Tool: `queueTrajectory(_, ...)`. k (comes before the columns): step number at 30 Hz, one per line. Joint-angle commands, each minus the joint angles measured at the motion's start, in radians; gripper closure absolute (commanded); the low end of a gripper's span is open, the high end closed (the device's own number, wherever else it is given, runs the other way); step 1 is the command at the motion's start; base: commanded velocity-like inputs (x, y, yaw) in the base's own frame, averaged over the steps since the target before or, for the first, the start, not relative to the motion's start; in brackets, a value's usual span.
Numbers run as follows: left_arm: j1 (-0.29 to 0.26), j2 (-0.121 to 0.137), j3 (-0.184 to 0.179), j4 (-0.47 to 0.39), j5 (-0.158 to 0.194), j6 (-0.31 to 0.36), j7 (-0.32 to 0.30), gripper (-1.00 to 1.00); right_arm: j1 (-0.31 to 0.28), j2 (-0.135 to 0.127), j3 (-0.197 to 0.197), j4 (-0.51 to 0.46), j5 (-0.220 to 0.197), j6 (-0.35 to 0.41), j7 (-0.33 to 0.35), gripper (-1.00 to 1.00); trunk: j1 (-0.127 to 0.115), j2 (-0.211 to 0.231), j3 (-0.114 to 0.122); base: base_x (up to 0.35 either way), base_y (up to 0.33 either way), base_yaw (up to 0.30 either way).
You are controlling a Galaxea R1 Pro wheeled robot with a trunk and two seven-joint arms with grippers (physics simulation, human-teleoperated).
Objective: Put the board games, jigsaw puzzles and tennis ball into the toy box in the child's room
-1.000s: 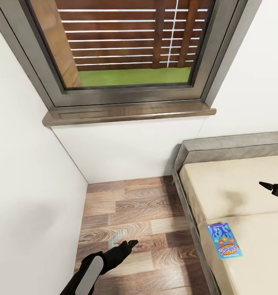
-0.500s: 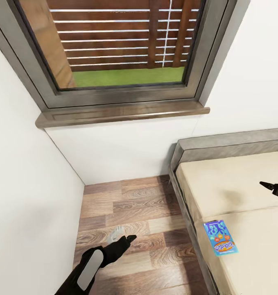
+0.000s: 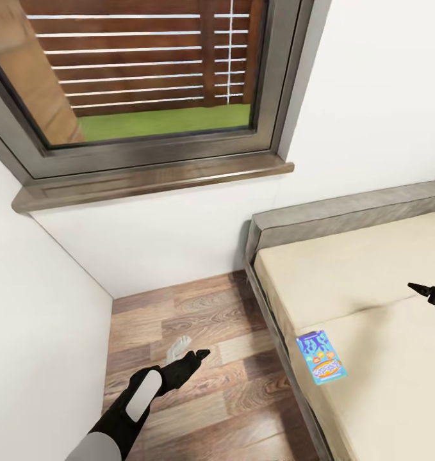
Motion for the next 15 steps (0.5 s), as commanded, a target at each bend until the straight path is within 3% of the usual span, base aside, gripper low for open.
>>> queueTrajectory(1,-0.001,0.0,0.0,0.0,0.003,0.003,-0.001,-1.0,-0.001,0.0,-0.002,0.0,-0.007,0.009,0.001,-1.0,0.0,0.0,-0.001,0.0,0.0,-0.176)
queueTrajectory(6,-0.022,0.003,0.036,0.021,0.03,-0.026,-0.01,-1.0,-0.001,0.0,-0.002,-0.002,-0.007,0.009,0.001,-1.0,0.0,0.0,-0.001,0.0,0.0,-0.105)
queueTrajectory(15,-0.033,0.002,0.057,0.007,0.049,-0.036,-0.029,-1.0,-0.001,0.0,-0.002,-0.002,-0.006,0.009,0.001,-1.0,0.0,0.0,-0.001,0.0,0.0,-0.044)
